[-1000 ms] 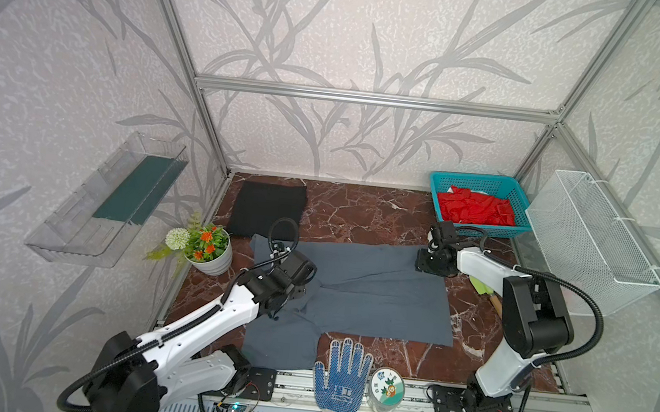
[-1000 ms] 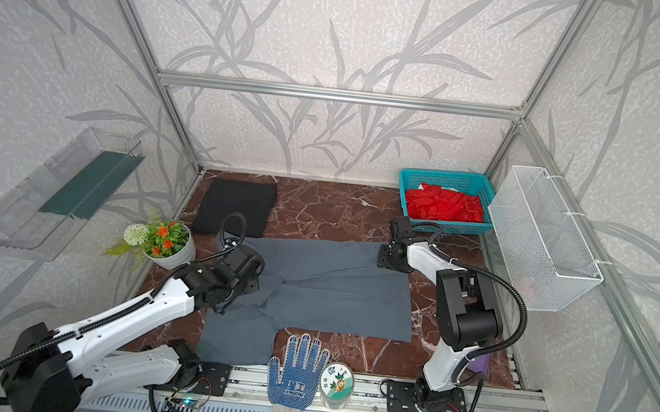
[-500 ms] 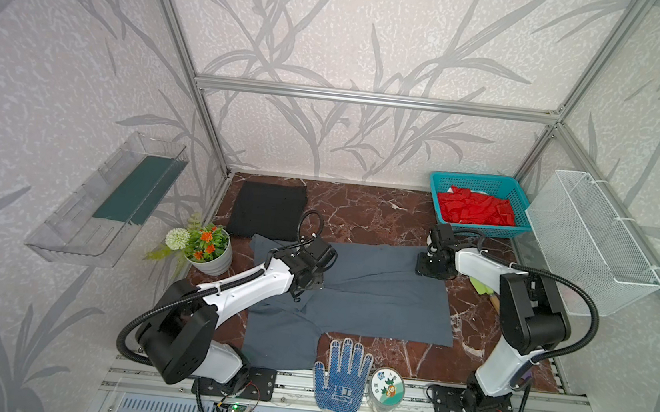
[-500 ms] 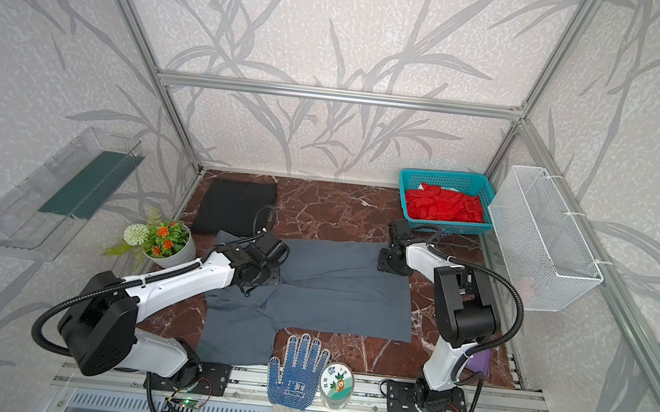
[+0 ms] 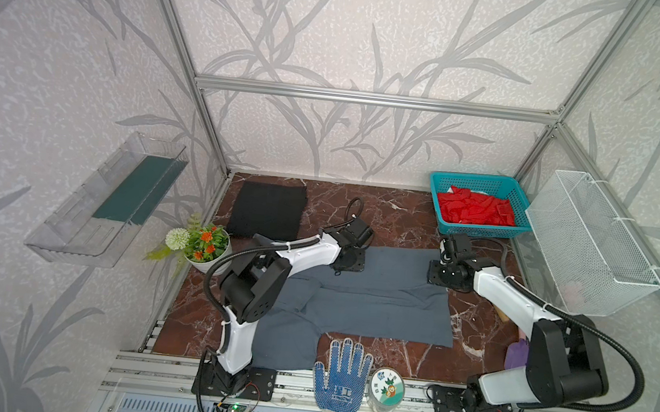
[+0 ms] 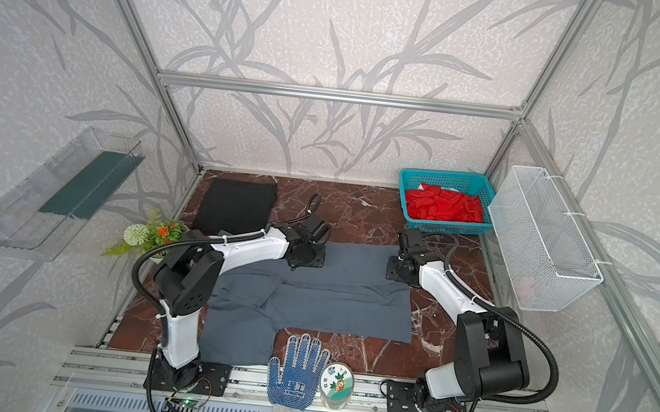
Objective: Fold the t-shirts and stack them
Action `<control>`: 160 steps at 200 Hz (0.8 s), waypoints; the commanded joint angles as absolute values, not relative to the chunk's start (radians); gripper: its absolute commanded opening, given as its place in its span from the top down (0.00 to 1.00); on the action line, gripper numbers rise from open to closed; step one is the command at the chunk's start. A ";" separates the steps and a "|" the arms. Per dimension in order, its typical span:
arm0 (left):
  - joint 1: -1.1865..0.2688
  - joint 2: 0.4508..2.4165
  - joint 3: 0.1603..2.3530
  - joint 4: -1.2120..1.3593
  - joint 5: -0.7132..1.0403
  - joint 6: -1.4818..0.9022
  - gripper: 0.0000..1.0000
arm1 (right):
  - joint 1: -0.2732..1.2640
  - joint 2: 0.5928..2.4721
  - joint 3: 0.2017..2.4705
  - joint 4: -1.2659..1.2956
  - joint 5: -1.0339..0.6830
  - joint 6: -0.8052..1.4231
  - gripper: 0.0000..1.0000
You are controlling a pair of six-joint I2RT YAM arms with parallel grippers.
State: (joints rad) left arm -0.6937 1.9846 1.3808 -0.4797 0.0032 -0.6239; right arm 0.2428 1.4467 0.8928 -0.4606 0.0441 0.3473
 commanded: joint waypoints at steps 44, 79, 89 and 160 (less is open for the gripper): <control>-0.772 1.978 1.412 -0.536 -0.038 -0.625 0.57 | 0.239 1.441 0.905 -0.437 0.001 0.349 0.48; -0.611 1.760 1.245 -0.557 -0.115 -0.606 0.55 | 0.250 1.609 1.031 -0.458 -0.040 0.334 0.48; -0.543 1.708 1.211 -0.575 -0.139 -0.585 0.54 | 0.252 1.653 1.066 -0.453 -0.036 0.325 0.48; -0.140 1.658 1.228 -0.668 -0.279 -0.557 0.45 | 0.250 1.917 1.314 -0.504 0.002 0.277 0.46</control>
State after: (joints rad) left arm -0.2127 1.6253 1.2045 -0.6010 -0.2153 -0.5743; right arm 0.2481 1.8675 1.2522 -0.4603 -0.0086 0.2974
